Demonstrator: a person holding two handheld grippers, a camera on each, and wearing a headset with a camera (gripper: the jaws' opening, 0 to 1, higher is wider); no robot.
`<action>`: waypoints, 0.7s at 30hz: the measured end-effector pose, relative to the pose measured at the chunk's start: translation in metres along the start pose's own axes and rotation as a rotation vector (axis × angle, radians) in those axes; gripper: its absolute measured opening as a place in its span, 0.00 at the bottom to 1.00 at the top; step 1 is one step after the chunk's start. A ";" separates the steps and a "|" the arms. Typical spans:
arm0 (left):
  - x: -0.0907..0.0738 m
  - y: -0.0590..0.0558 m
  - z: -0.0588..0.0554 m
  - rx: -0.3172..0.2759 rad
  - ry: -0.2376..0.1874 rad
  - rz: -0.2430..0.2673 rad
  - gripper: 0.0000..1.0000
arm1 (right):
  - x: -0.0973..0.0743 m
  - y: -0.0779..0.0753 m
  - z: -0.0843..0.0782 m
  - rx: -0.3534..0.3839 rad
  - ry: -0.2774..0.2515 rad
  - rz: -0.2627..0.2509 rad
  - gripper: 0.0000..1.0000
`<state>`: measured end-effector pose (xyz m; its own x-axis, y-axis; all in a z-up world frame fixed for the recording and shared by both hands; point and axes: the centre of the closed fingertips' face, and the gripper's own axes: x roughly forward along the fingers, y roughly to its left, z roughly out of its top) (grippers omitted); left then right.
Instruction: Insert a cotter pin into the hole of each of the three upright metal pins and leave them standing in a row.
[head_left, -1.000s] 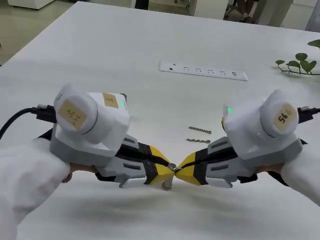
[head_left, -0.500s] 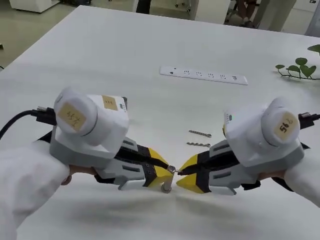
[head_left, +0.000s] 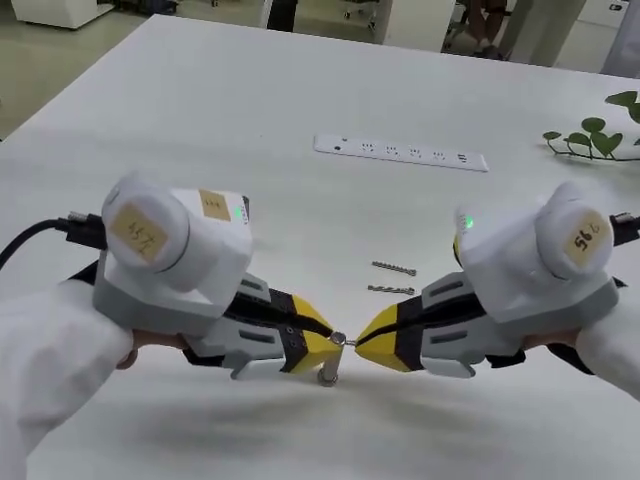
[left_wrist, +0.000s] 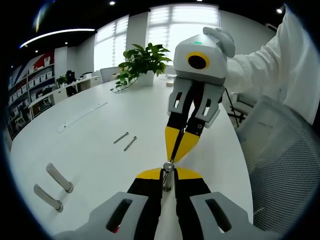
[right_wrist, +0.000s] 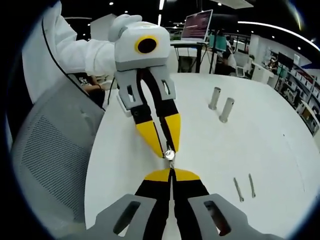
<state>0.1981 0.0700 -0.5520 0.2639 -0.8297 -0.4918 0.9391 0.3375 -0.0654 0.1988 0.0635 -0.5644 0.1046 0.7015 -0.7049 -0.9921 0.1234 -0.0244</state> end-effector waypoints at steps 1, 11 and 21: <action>0.000 0.000 0.000 0.002 -0.001 -0.001 0.05 | 0.000 0.000 0.001 0.002 -0.002 0.000 0.00; -0.006 0.000 0.005 -0.037 -0.035 -0.011 0.00 | 0.000 0.000 -0.002 -0.017 0.013 -0.008 0.00; -0.014 0.000 0.006 -0.053 -0.080 0.000 0.15 | 0.004 0.004 0.000 -0.012 0.010 -0.002 0.09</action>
<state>0.1957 0.0785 -0.5401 0.2823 -0.8619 -0.4211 0.9268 0.3584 -0.1121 0.1947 0.0668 -0.5678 0.1064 0.6943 -0.7118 -0.9926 0.1167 -0.0345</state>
